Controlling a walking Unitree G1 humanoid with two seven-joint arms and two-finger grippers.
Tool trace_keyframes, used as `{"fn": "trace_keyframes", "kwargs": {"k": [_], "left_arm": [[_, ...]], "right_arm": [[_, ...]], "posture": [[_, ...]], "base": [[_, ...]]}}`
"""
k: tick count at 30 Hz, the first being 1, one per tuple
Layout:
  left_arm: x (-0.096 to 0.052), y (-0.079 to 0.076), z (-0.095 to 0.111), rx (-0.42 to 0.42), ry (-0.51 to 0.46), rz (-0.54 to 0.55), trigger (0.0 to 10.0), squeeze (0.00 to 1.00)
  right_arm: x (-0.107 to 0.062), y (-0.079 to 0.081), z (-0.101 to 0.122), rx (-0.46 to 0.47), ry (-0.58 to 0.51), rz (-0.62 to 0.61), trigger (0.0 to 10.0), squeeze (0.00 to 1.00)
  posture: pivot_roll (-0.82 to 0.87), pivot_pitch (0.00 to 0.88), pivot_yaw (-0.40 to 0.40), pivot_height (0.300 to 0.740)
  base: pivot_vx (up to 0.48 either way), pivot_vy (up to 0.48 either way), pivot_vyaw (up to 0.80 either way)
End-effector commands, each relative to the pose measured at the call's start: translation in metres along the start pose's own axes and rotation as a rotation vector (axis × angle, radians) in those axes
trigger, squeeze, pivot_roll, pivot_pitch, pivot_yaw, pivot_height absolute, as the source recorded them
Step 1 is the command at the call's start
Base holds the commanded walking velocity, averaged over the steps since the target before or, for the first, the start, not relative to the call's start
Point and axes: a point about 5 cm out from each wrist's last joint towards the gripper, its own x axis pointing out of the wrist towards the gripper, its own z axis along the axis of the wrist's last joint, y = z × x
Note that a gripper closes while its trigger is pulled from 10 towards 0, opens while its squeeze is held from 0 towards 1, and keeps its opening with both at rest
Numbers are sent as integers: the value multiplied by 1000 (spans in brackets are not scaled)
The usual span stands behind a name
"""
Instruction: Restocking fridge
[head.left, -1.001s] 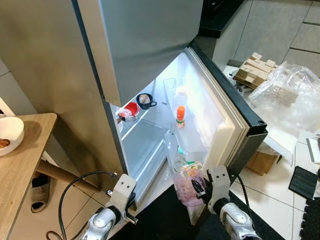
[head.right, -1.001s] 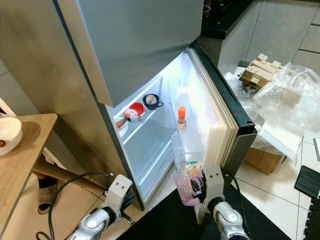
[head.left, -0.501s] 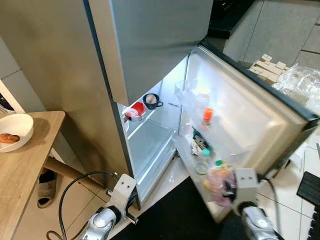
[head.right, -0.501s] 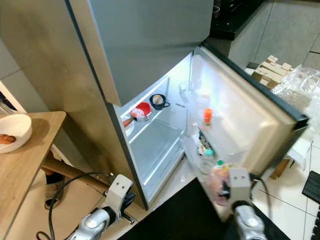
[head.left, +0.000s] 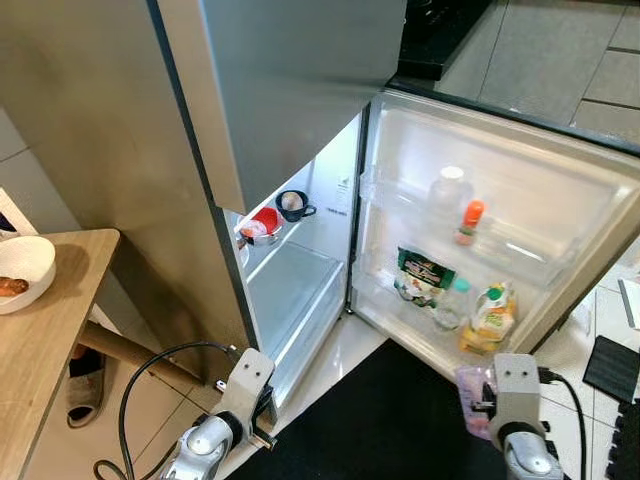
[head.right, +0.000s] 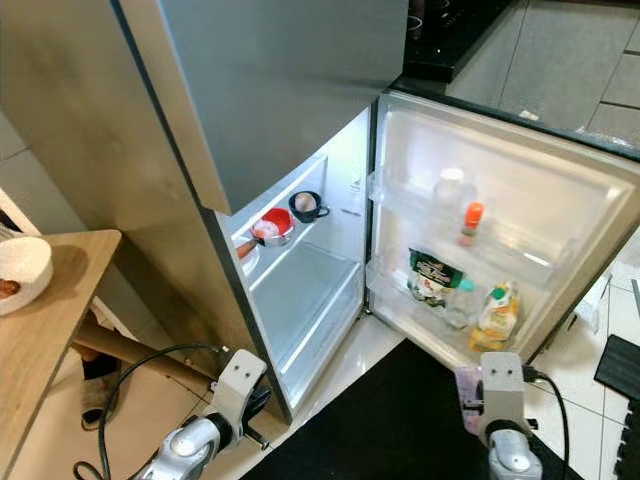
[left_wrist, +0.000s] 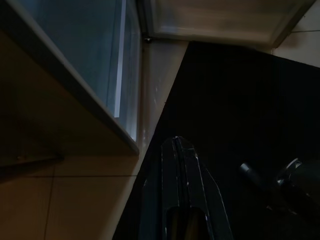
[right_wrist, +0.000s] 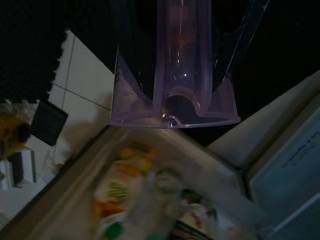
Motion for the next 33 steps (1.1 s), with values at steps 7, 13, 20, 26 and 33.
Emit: {"fn": "trace_keyframes", "kwargs": {"k": [7, 13, 20, 26, 33], "left_arm": [[-2, 3, -7, -1, 27, 21, 10000, 0], [-10, 13, -29, -90, 91, 236, 10000, 0], [-18, 18, -37, -260, 43, 358, 10000, 0], [-25, 18, -49, -332, 58, 445, 10000, 0], [-23, 16, -44, -319, 25, 445, 10000, 0]], "right_arm": [[-1, 15, -4, 48, 37, 87, 10000, 0], [-6, 45, -8, 17, 46, 216, 10000, 0], [-11, 75, -8, 93, 66, 350, 10000, 0], [-16, 88, -9, -27, 58, 424, 10000, 0], [-15, 87, -9, -54, 59, 436, 10000, 0]], "posture": [[-125, 65, 17, 740], [-130, 65, 15, 740], [-132, 66, 10, 740], [-130, 65, 6, 740], [-125, 61, 2, 740]], "base": [[0, 0, 0], [0, 0, 0], [0, 0, 0], [0, 0, 0], [0, 0, 0]]}}
